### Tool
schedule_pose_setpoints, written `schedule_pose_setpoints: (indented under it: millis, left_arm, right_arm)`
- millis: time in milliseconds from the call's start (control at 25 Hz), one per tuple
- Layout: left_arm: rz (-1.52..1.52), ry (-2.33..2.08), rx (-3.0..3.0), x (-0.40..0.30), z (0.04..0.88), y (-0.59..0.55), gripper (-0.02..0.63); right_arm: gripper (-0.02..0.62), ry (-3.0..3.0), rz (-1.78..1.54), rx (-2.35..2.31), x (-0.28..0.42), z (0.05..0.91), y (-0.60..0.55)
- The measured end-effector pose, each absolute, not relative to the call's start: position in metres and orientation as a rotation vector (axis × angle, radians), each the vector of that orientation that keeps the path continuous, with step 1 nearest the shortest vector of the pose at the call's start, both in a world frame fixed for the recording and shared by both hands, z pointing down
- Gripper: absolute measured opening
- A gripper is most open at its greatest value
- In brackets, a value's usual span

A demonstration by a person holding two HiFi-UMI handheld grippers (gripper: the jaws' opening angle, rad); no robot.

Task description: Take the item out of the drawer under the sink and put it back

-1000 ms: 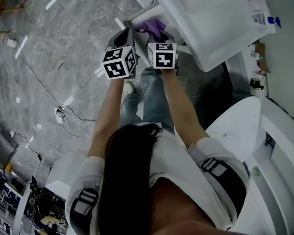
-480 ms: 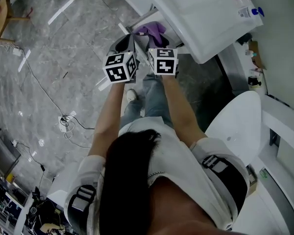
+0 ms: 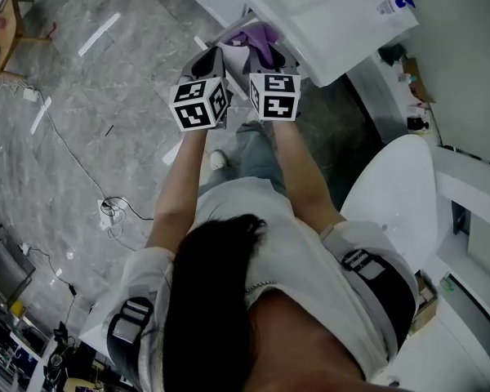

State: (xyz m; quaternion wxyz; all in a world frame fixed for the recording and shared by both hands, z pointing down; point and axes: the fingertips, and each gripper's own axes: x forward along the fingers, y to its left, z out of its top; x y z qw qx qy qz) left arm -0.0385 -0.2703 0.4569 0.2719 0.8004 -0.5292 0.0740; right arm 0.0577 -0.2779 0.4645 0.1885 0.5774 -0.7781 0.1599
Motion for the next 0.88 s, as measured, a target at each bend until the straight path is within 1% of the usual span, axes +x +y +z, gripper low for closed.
schedule_pose_setpoints:
  millis: [520, 880]
  left_arm:
    - [0.147, -1.42, 2.339, -0.027, 0.405, -0.236, 0.003]
    - [0.113, -1.424, 2.373, -0.027, 0.391, -0.216, 0.003]
  right_arm:
    - [0.081, -2.274, 0.26, 1.728, 0.055, 0.393, -0.235]
    - [0.081, -2.268, 0.219, 1.743, 0.051, 0.381, -0.215]
